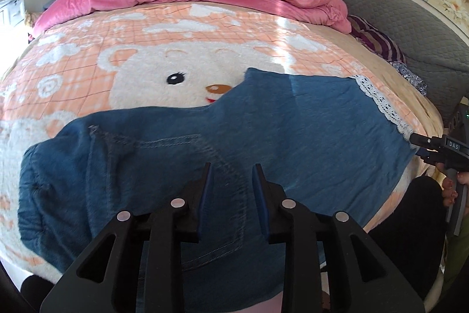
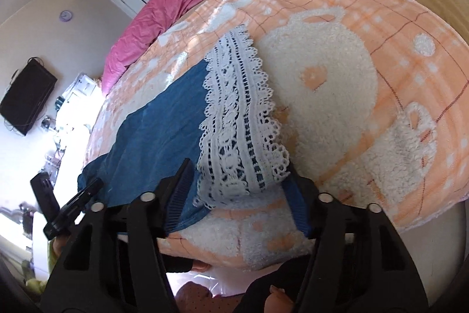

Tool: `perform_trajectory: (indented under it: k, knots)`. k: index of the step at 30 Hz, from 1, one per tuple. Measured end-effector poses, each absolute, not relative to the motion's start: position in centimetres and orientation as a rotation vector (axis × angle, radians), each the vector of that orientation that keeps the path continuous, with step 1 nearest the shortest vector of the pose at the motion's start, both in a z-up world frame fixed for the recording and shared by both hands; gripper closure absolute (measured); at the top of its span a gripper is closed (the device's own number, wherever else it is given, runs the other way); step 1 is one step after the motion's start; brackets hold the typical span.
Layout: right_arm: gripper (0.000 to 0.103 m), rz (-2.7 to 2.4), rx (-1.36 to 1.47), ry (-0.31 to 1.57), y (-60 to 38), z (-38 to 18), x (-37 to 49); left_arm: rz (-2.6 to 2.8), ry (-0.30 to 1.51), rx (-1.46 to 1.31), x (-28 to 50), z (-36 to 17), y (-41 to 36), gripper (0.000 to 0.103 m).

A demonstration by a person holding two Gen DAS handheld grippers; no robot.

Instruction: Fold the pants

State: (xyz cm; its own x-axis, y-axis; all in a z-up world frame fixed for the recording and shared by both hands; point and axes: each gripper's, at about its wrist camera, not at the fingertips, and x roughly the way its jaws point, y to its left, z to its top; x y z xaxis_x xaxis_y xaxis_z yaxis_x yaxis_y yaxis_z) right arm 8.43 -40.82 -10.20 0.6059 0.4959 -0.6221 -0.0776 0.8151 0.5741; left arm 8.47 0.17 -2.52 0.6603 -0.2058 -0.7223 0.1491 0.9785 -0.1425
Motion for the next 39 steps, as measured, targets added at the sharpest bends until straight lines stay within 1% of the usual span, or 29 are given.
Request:
perform_trajectory:
  k: [2,3,5,8,10,11,12,14,17,19,20,21,23,24,26,29,32,36,38,39]
  knots:
    - [0.058,0.383,0.568,0.849,-40.7,-10.2,8.1,-0.171,0.817,-0.080,8.2,-2.4,1.1,0.073]
    - [0.055,0.361,0.572,0.844,-40.7,-10.2,8.2,-0.156,0.814,-0.088,8.1,-2.4,1.6,0.071]
    - [0.051,0.327,0.646,0.844,-41.4,-10.9,8.2,-0.134,0.803,-0.101,7.9,-2.2,2.3,0.070]
    - [0.051,0.316,0.820,0.826,-42.8,-11.7,8.0,-0.090,0.776,-0.102,7.6,-1.7,3.4,0.068]
    - [0.051,0.314,0.873,0.814,-43.1,-11.8,7.8,-0.082,0.773,-0.118,7.5,-1.6,4.1,0.063]
    - [0.053,0.313,0.884,0.810,-43.1,-11.7,7.7,-0.079,0.775,-0.123,7.5,-1.7,4.3,0.063]
    - [0.063,0.317,0.885,0.805,-43.0,-11.6,7.7,-0.078,0.777,-0.126,7.5,-1.7,4.4,0.063]
    - [0.071,0.332,0.872,0.791,-42.8,-11.1,7.6,-0.076,0.776,-0.124,7.4,-1.7,4.4,0.063]
    - [0.078,0.338,0.828,0.762,-42.3,-10.0,7.5,-0.071,0.781,-0.121,7.6,-1.8,4.2,0.062]
    - [0.083,0.328,0.772,0.742,-42.1,-9.2,7.4,-0.061,0.793,-0.118,7.7,-2.2,4.1,0.057]
    - [0.085,0.311,0.727,0.739,-41.9,-8.8,7.4,-0.051,0.805,-0.118,7.9,-2.5,4.2,0.057]
    - [0.087,0.297,0.686,0.742,-41.7,-8.5,7.4,-0.041,0.823,-0.122,8.1,-2.9,4.4,0.057]
    - [0.087,0.237,0.515,0.763,-40.8,-7.6,7.1,-0.041,0.838,-0.139,8.2,-3.2,4.8,0.057]
    - [0.087,0.196,0.415,0.770,-40.3,-7.2,6.9,-0.039,0.840,-0.145,8.1,-3.2,5.0,0.057]
    - [0.087,0.163,0.313,0.796,-39.7,-7.2,6.4,-0.030,0.849,-0.137,8.0,-3.3,5.1,0.057]
    - [0.084,0.119,0.162,0.872,-38.7,-8.7,6.6,-0.023,0.856,-0.118,7.5,-3.8,5.0,0.058]
    - [0.080,0.099,0.172,0.902,-39.1,-9.9,7.0,-0.018,0.851,-0.101,7.4,-4.0,4.8,0.057]
    - [0.061,0.063,0.183,0.902,-39.9,-9.6,6.8,-0.025,0.839,-0.123,7.2,-3.9,5.1,0.057]
    - [0.061,0.056,0.209,0.888,-40.5,-9.1,6.4,-0.029,0.837,-0.140,7.0,-3.4,5.1,0.057]
    - [0.061,0.051,0.219,0.874,-40.8,-8.7,6.1,-0.035,0.832,-0.147,6.7,-2.8,5.0,0.055]
